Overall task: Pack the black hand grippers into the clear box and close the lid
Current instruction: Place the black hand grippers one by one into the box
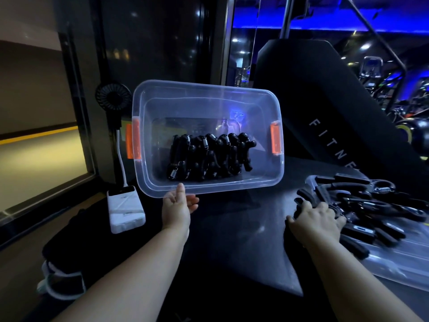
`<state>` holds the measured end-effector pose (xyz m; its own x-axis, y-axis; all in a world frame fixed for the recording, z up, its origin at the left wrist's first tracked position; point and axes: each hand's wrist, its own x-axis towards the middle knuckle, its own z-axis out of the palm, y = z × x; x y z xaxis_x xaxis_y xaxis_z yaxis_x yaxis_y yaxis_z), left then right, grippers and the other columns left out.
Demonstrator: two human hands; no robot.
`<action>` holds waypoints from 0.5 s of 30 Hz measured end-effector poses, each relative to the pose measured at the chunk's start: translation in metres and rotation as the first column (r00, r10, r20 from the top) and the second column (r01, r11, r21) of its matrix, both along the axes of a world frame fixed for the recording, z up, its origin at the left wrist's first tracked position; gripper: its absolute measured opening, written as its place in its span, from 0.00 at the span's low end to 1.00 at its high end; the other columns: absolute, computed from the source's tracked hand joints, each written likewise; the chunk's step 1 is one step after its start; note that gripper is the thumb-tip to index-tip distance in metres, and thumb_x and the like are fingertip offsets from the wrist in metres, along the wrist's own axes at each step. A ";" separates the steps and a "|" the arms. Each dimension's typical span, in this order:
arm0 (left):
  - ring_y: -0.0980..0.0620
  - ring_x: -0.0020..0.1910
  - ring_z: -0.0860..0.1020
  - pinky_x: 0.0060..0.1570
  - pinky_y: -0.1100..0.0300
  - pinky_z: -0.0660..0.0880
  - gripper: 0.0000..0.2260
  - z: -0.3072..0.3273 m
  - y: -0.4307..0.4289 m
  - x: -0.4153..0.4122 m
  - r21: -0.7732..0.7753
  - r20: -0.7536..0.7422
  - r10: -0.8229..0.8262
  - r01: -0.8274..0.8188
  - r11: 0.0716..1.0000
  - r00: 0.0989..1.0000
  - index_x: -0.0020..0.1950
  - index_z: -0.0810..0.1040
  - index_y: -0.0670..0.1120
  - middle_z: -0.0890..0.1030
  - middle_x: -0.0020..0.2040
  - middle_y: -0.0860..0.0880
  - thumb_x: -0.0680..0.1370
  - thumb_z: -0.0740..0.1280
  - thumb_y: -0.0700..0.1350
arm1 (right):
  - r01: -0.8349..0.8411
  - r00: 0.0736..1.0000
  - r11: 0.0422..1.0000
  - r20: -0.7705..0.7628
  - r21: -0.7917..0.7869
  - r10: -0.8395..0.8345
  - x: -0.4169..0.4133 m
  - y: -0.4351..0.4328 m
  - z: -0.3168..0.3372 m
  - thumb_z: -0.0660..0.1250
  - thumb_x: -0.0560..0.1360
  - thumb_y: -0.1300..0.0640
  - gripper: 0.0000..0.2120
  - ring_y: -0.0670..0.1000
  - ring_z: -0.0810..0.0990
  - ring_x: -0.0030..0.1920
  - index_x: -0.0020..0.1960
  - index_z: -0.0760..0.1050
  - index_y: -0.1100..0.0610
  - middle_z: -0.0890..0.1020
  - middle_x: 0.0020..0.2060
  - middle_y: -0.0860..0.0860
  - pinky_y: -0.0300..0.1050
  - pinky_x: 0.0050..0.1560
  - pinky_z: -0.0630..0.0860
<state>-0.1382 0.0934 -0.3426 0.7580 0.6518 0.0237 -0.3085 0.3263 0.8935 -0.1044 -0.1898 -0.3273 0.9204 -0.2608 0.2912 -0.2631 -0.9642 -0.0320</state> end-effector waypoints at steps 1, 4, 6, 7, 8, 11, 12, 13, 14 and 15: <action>0.52 0.34 0.80 0.32 0.62 0.75 0.10 0.000 0.000 0.000 0.004 0.000 0.002 -0.002 1.000 1.000 0.45 0.69 0.47 0.80 0.38 0.46 0.80 0.60 0.52 | -0.004 1.000 1.000 0.004 -0.004 0.004 0.000 0.000 0.000 0.59 0.72 0.36 0.24 0.59 0.69 0.62 0.62 0.69 0.48 0.71 0.61 0.58 0.59 0.64 0.58; 0.52 0.34 0.80 0.31 0.62 0.75 0.10 -0.001 0.000 0.000 0.008 -0.001 0.003 -0.003 1.000 1.000 0.45 0.69 0.47 0.80 0.38 0.46 0.80 0.60 0.52 | -0.023 1.000 1.000 0.010 -0.006 0.023 -0.001 -0.001 -0.001 0.60 0.72 0.38 0.21 0.59 0.70 0.60 0.60 0.70 0.48 0.72 0.58 0.57 0.57 0.63 0.58; 0.52 0.34 0.80 0.32 0.61 0.75 0.09 0.000 0.000 0.000 0.003 -0.001 0.000 0.000 1.000 1.000 0.46 0.69 0.47 0.80 0.38 0.46 0.80 0.60 0.52 | -0.031 0.999 1.000 0.014 -0.003 0.031 -0.002 -0.001 -0.001 0.61 0.72 0.39 0.20 0.58 0.70 0.60 0.60 0.71 0.47 0.73 0.57 0.56 0.56 0.62 0.58; 0.52 0.34 0.80 0.32 0.61 0.75 0.09 0.000 0.000 0.000 0.002 -0.001 0.000 0.000 1.000 1.000 0.46 0.69 0.47 0.80 0.39 0.46 0.80 0.60 0.52 | -0.032 0.999 0.999 0.018 0.001 0.032 -0.003 -0.001 -0.001 0.61 0.72 0.39 0.20 0.58 0.70 0.60 0.60 0.71 0.47 0.73 0.57 0.56 0.56 0.62 0.58; 0.52 0.34 0.80 0.32 0.61 0.75 0.09 0.000 0.000 0.000 0.004 -0.002 0.001 -0.001 1.000 1.000 0.46 0.69 0.47 0.80 0.39 0.45 0.80 0.60 0.52 | -0.030 0.999 1.000 0.020 0.005 0.030 -0.003 -0.001 0.000 0.61 0.72 0.40 0.20 0.58 0.71 0.60 0.60 0.71 0.47 0.73 0.57 0.56 0.56 0.62 0.58; 0.52 0.35 0.80 0.32 0.62 0.75 0.10 0.000 0.000 -0.001 0.011 0.001 -0.004 0.004 1.000 1.000 0.46 0.69 0.47 0.80 0.39 0.45 0.80 0.60 0.52 | -0.016 1.000 1.000 0.010 0.024 0.016 -0.005 0.000 0.002 0.62 0.72 0.40 0.20 0.58 0.71 0.60 0.60 0.71 0.47 0.73 0.57 0.55 0.57 0.62 0.59; 0.51 0.35 0.80 0.32 0.62 0.75 0.10 0.000 0.000 -0.001 0.010 0.002 -0.006 0.006 1.000 1.000 0.46 0.69 0.47 0.80 0.39 0.45 0.80 0.60 0.53 | -0.015 1.000 0.999 0.008 0.028 0.015 -0.005 0.000 0.003 0.62 0.72 0.40 0.20 0.58 0.71 0.60 0.60 0.72 0.47 0.73 0.57 0.55 0.57 0.62 0.60; 0.51 0.35 0.80 0.33 0.61 0.75 0.10 0.000 0.000 -0.001 0.010 0.003 -0.006 0.006 1.000 1.000 0.46 0.69 0.47 0.80 0.39 0.45 0.80 0.60 0.53 | -0.018 1.000 0.999 0.010 0.031 0.018 -0.005 -0.001 0.004 0.62 0.72 0.40 0.20 0.58 0.71 0.60 0.60 0.73 0.48 0.73 0.57 0.54 0.56 0.61 0.60; 0.51 0.35 0.80 0.33 0.61 0.75 0.10 0.000 0.001 -0.001 0.010 0.003 -0.007 0.007 1.000 1.000 0.47 0.69 0.47 0.80 0.39 0.45 0.80 0.60 0.53 | -0.025 1.000 0.999 0.009 0.037 0.024 -0.005 -0.002 0.005 0.62 0.72 0.40 0.20 0.57 0.71 0.60 0.60 0.73 0.48 0.73 0.57 0.54 0.55 0.61 0.61; 0.52 0.35 0.80 0.32 0.62 0.75 0.10 -0.001 0.001 -0.001 0.010 0.004 -0.008 0.008 1.000 1.000 0.47 0.69 0.47 0.80 0.38 0.45 0.80 0.60 0.53 | -0.035 0.999 0.998 0.004 0.046 0.035 -0.005 -0.003 0.006 0.62 0.72 0.40 0.20 0.57 0.71 0.60 0.61 0.73 0.48 0.72 0.57 0.54 0.55 0.61 0.61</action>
